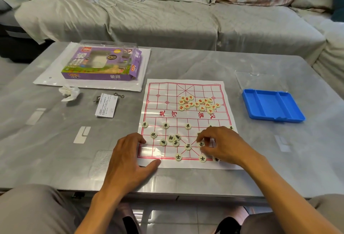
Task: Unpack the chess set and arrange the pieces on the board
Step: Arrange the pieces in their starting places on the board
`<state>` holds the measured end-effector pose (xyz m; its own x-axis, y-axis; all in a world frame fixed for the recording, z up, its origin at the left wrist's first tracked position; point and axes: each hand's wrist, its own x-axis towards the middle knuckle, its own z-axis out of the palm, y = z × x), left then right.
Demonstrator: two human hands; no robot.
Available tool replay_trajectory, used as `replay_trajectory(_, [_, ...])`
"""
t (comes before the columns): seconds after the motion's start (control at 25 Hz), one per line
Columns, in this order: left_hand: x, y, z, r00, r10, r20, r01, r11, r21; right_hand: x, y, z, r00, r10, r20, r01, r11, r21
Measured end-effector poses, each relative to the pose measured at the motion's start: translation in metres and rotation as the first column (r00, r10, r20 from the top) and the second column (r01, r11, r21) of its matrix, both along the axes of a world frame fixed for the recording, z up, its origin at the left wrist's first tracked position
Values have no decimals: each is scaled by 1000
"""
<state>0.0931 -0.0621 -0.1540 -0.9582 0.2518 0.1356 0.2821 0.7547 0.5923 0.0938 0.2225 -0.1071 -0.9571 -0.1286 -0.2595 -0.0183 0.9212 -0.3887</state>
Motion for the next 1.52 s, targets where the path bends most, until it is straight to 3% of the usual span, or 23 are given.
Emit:
replay_trajectory(0.12, [-1,0,-2,1000,2,-1,-2,1000,-1,0,3,-1,1000,-7,-17,7,1000,15])
replay_trajectory(0.4, [-2,1,-3,1000,-3,-21,3,1000,8,12,51,3,947,-300,-115,308,950,57])
replay_trajectory(1.2, [-1,0,-4,1000,-3,0,3,1000,22,8,40,-10,947,-294,-131,309,944,115])
replay_trajectory(1.36, [-1,1,-4,1000,4,1,-4,1000,21,2,14,-4,948,-249,-197,270,959,88])
replay_trajectory(1.52, [0,1,-1,1000,-5,2,4,1000,23,-12,-14,-12,963,-215,-161,237,962,135])
